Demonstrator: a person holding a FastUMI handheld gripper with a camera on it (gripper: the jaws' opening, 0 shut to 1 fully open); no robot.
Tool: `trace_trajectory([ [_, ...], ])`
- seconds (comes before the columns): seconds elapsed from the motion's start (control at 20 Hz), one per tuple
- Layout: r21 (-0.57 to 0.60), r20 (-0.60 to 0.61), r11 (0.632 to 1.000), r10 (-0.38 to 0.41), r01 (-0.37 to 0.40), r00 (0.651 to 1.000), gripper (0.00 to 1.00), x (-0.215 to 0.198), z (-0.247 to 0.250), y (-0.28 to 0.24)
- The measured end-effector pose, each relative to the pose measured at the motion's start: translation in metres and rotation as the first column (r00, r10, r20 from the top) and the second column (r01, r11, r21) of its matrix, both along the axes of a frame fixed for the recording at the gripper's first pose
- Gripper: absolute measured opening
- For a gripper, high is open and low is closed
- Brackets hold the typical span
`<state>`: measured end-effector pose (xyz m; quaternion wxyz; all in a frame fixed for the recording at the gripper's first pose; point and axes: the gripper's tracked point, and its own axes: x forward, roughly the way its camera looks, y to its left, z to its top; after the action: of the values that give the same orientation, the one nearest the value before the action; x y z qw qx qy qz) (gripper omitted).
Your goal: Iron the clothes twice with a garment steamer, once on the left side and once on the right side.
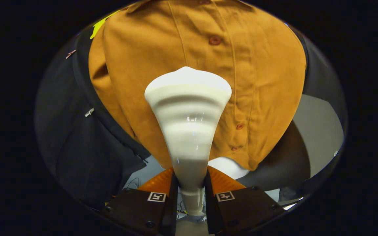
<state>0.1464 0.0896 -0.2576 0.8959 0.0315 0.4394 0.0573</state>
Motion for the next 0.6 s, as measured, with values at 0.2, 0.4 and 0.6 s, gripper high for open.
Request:
trace_trajectory([
  [0.2, 0.002, 0.117, 1.000, -0.018, 0.018, 0.993, 0.40, 0.012, 0.050, -0.016],
  [0.4, 0.006, 0.212, 0.999, -0.049, 0.048, 0.976, 0.40, 0.025, 0.090, -0.044],
  [0.6, 0.020, 0.303, 0.997, -0.075, 0.072, 0.950, 0.40, 0.021, 0.119, -0.078],
])
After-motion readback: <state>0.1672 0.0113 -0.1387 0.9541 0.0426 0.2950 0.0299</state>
